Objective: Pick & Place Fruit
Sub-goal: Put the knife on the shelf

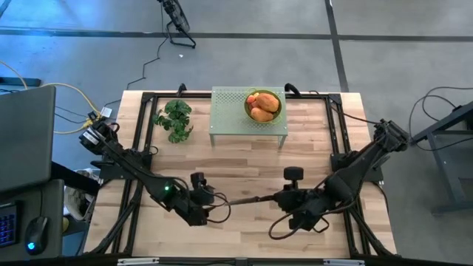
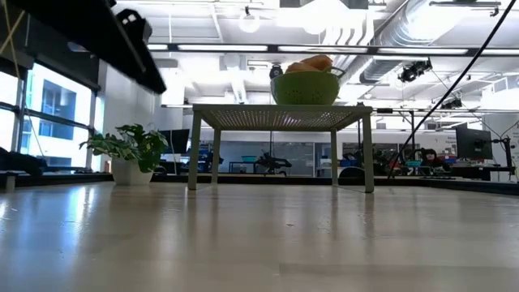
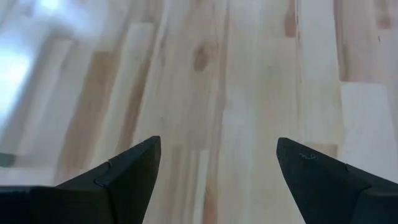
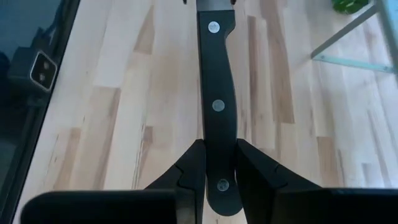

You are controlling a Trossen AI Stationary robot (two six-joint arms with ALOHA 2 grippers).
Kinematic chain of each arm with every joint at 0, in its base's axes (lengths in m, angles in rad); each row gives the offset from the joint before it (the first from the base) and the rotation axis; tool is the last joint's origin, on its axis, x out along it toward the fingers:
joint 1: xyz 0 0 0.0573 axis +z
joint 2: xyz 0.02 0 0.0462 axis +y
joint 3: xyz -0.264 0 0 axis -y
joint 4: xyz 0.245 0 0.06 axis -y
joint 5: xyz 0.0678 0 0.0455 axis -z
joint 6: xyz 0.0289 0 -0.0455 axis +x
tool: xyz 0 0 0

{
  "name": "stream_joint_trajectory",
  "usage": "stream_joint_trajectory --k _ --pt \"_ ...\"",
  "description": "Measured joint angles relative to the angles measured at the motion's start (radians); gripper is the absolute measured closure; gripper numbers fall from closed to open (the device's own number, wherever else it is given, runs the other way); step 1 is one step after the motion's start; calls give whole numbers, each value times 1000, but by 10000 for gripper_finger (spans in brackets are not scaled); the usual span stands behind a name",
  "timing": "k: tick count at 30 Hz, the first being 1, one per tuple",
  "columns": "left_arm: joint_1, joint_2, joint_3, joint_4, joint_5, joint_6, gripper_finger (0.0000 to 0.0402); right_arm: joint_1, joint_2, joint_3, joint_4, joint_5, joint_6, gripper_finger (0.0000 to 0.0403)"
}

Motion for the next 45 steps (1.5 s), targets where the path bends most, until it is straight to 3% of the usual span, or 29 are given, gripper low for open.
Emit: stream_joint_trajectory --k 6,16,27,38,45 --pt "0 -72 0 -8 -69 52 89 -2 -33 0 1 23 -19 341" --pt "0 -223 0 -33 -174 184 89 -30 -53 -1 31 206 -23 341" --pt "0 -301 -1 -116 -322 195 89 -159 -55 -2 127 271 -23 341" --pt "71 -304 -167 -22 -388 46 89 -275 -55 -2 196 264 -17 341" --pt "174 -332 -260 178 -334 129 89 -326 -55 -2 268 260 4 341"
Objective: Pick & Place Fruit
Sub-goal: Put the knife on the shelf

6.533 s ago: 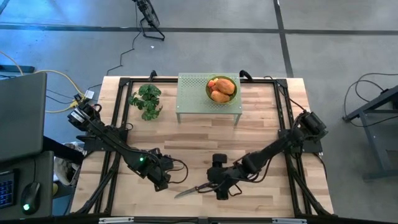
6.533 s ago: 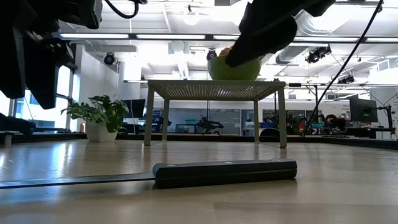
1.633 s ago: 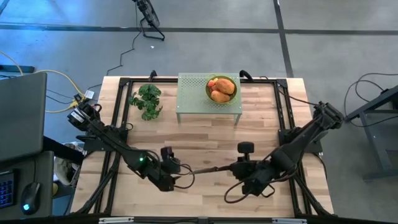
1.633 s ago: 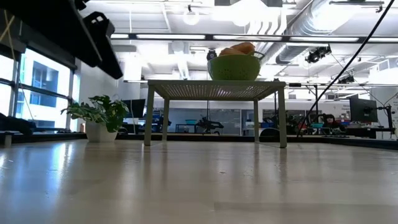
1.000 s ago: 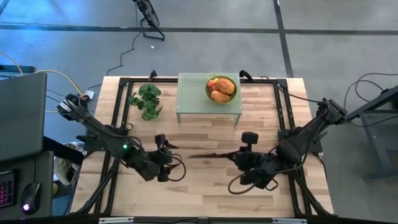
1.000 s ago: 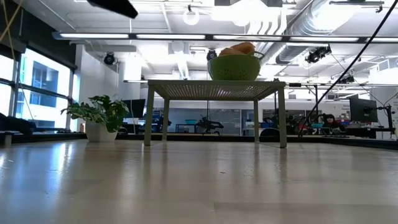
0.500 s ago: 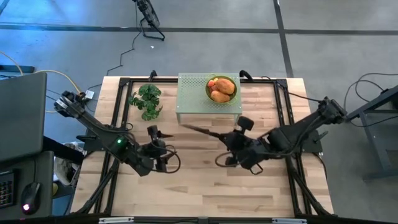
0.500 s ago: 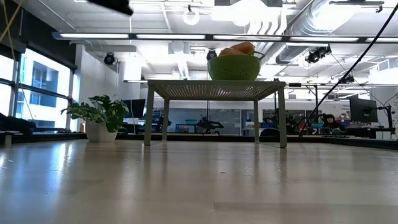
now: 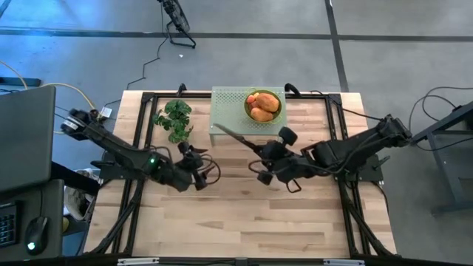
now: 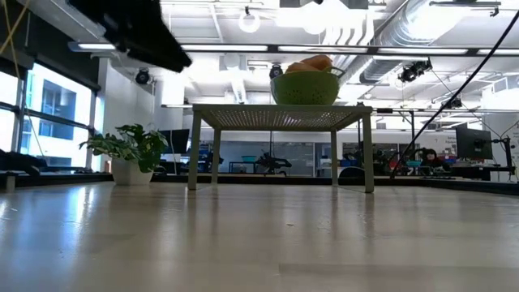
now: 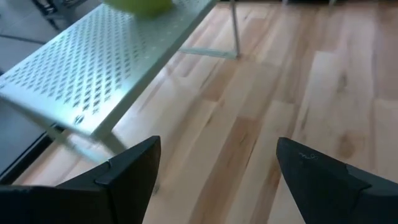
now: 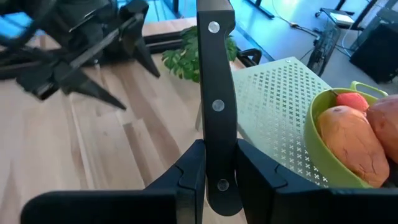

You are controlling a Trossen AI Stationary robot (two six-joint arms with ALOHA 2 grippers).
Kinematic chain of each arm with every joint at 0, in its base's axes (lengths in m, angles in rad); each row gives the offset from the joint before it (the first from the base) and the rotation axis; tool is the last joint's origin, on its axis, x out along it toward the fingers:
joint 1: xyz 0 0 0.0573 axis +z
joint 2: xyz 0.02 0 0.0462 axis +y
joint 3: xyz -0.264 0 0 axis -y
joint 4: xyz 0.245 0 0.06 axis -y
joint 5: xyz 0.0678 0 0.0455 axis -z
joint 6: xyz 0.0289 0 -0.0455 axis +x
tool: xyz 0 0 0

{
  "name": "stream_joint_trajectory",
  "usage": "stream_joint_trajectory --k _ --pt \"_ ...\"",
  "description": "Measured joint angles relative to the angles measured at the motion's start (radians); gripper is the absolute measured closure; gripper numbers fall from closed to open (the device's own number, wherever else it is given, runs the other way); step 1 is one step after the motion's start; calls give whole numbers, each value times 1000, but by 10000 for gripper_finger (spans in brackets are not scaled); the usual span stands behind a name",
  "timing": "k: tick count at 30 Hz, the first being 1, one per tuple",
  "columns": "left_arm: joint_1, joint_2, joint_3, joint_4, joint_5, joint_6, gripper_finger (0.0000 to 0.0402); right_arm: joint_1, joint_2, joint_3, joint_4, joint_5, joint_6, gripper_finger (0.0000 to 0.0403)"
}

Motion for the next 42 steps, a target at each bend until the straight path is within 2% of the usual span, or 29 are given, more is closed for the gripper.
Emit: stream_joint_trajectory --k 5,9,17,25,36,42 --pt "81 -45 -45 138 95 120 90 -41 11 0 14 4 30 341" --pt "159 -93 -54 199 161 145 90 -79 36 0 33 7 51 341" --pt "265 -128 -54 217 186 145 90 -130 93 0 154 11 55 341" --pt "280 -128 -54 345 185 159 90 -168 155 2 284 14 58 341" --pt "277 -128 -54 543 216 196 90 -180 189 2 367 41 56 341" --pt "277 -128 -54 616 216 109 90 -180 215 1 430 33 27 340"
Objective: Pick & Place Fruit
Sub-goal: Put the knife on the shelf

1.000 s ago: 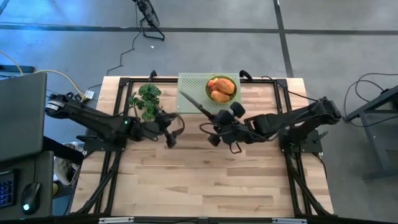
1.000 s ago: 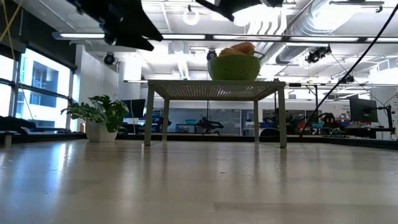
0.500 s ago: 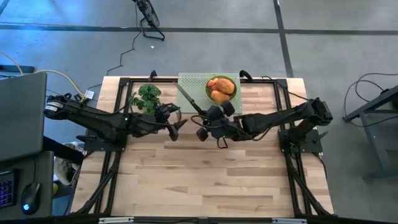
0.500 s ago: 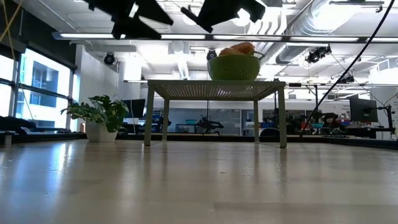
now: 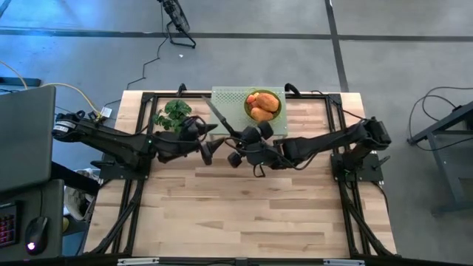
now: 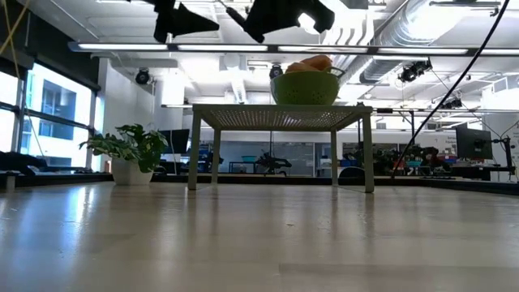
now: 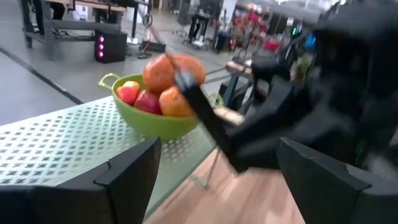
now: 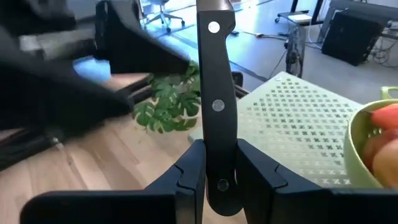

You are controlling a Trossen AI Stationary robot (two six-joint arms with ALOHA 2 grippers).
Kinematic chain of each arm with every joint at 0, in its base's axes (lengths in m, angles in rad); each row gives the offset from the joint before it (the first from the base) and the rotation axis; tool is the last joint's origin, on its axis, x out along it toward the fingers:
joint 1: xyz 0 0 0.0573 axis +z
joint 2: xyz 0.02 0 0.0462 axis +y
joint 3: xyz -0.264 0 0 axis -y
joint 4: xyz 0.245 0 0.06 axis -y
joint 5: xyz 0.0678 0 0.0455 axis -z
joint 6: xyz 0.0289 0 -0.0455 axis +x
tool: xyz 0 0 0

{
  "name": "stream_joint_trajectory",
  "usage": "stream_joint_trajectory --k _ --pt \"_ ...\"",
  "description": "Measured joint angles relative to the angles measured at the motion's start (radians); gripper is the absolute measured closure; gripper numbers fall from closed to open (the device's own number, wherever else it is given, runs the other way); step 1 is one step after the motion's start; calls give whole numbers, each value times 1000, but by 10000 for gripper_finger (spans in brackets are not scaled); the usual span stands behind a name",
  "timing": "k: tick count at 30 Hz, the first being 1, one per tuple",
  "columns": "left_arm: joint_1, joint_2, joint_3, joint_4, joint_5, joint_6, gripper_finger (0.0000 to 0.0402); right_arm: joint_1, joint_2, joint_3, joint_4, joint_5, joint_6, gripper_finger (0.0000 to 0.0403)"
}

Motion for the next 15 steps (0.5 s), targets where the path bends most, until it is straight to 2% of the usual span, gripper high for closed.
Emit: stream_joint_trajectory --k 15 --pt "1 0 0 80 -62 -72 90 2 27 0 132 -19 -26 340"
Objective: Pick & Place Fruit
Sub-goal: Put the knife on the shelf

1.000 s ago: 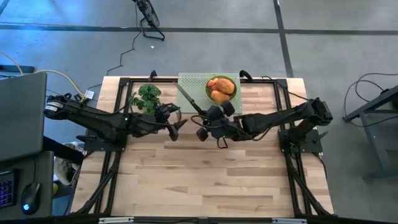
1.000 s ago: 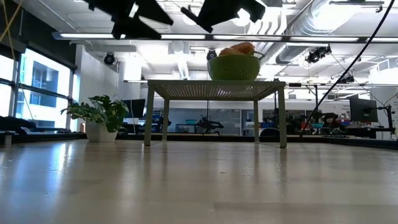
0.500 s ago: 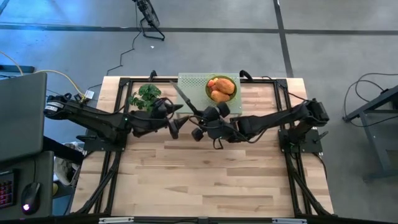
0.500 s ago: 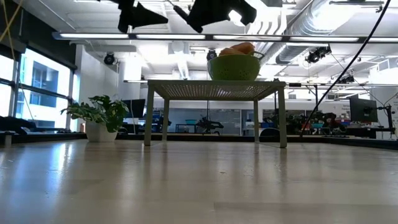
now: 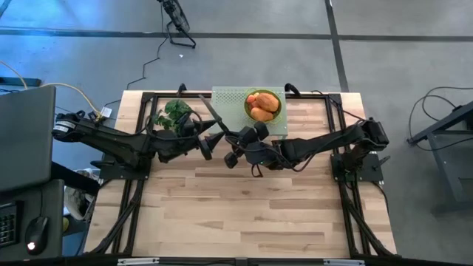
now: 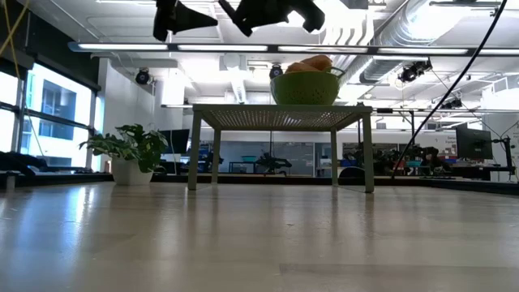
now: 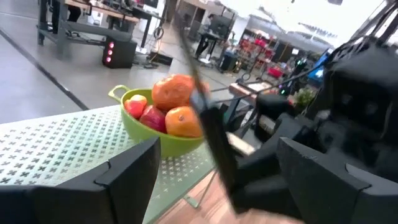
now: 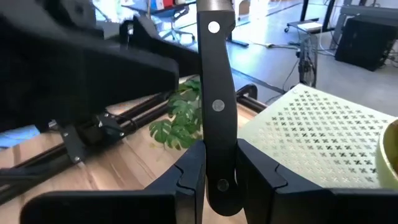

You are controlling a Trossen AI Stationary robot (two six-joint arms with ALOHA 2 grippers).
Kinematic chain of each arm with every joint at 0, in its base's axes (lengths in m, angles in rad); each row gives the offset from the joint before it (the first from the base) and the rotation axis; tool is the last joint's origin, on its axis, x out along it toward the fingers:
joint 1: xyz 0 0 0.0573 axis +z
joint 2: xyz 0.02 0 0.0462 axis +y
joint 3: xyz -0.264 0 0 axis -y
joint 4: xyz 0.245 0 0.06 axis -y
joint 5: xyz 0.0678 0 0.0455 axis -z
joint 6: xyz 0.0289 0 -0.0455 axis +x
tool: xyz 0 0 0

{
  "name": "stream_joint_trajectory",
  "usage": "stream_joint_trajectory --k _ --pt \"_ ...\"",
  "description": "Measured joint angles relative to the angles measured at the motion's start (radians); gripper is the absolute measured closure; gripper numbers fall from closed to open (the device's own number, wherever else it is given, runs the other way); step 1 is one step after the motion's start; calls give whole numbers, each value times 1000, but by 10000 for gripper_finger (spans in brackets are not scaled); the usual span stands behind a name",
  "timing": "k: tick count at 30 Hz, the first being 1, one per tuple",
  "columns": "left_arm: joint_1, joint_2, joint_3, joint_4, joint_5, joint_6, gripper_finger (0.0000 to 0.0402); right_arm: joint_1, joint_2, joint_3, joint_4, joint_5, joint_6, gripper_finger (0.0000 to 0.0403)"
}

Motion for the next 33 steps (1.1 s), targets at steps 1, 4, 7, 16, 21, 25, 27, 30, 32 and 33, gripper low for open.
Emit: stream_joint_trajectory --k 1,4,7,16,21,25,27,30,32,33 --pt "0 0 0 12 0 0 90 0 2 0 3 -7 -1 340" --pt "0 0 0 27 -6 4 90 0 4 0 19 -12 -21 340" --pt "0 0 0 39 -22 9 93 0 3 0 27 -12 -26 340" --pt "0 0 0 39 -8 18 187 -2 3 0 48 -50 -53 340" --pt "0 0 0 38 -8 38 253 -2 3 0 47 -61 -53 340" --pt "0 0 0 37 -7 59 306 -2 3 0 46 -59 -53 340" --pt "0 0 1 40 2 56 329 -2 3 0 46 -63 -56 340" --pt "-1 0 2 42 9 54 355 -3 3 0 44 -67 -63 340" --pt "-1 0 2 40 16 55 356 -3 3 0 43 -67 -62 340" --pt "-1 0 2 39 20 56 356 -3 3 0 43 -67 -61 339"
